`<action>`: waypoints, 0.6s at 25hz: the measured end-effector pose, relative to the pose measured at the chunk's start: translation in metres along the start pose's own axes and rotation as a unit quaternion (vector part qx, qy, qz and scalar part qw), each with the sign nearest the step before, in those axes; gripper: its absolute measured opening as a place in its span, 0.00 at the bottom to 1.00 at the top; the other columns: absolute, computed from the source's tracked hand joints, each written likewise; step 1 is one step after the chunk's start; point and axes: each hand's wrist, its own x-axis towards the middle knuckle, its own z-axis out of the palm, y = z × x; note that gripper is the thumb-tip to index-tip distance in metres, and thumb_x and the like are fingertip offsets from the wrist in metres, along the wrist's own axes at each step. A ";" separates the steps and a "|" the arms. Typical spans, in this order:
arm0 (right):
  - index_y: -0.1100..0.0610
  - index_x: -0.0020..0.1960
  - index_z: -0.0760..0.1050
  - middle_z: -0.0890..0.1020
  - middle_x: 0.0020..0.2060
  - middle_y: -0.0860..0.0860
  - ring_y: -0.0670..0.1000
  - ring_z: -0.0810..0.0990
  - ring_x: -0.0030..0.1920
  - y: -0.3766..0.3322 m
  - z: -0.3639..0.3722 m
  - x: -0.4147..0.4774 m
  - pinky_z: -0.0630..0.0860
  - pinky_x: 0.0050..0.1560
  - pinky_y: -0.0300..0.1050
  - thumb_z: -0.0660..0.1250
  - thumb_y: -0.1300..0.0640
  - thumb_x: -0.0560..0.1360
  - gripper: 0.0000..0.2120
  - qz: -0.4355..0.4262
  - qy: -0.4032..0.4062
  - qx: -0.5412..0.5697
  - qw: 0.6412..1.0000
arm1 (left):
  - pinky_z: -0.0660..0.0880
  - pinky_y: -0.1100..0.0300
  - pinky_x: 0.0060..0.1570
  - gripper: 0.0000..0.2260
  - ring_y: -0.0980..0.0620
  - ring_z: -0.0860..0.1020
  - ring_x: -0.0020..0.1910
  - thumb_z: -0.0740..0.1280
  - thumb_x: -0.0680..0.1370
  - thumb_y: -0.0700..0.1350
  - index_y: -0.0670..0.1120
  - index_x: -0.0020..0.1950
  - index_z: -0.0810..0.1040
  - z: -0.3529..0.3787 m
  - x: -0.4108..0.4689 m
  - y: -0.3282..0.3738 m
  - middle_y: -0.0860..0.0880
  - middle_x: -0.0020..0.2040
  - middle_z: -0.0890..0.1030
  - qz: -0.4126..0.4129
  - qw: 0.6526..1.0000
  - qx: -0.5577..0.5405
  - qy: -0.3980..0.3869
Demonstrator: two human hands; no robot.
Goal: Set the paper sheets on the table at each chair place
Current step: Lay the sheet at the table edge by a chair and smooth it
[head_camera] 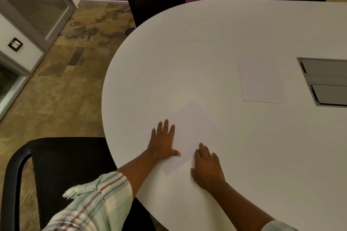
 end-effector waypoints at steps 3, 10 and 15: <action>0.59 0.84 0.47 0.44 0.84 0.58 0.58 0.44 0.84 0.000 0.004 0.000 0.47 0.81 0.59 0.58 0.45 0.83 0.36 -0.001 -0.003 0.000 1.000 | 0.43 0.36 0.83 0.59 0.36 0.36 0.85 0.73 0.72 0.70 0.46 0.86 0.39 0.000 0.000 -0.002 0.41 0.86 0.35 0.005 1.000 0.000 0.000; 0.58 0.84 0.47 0.44 0.84 0.57 0.57 0.44 0.84 -0.002 0.004 -0.002 0.48 0.81 0.60 0.57 0.45 0.84 0.36 0.006 -0.004 0.002 1.000 | 0.44 0.36 0.83 0.59 0.37 0.37 0.85 0.73 0.73 0.70 0.47 0.87 0.39 -0.001 -0.003 -0.002 0.41 0.86 0.36 0.007 1.000 0.007 0.009; 0.58 0.84 0.48 0.47 0.84 0.58 0.58 0.47 0.84 -0.002 -0.001 -0.007 0.51 0.81 0.58 0.58 0.45 0.83 0.36 0.009 0.020 0.018 1.000 | 0.41 0.40 0.84 0.58 0.36 0.38 0.85 0.72 0.74 0.70 0.45 0.87 0.40 -0.005 -0.008 0.002 0.39 0.86 0.38 0.030 0.999 0.007 0.026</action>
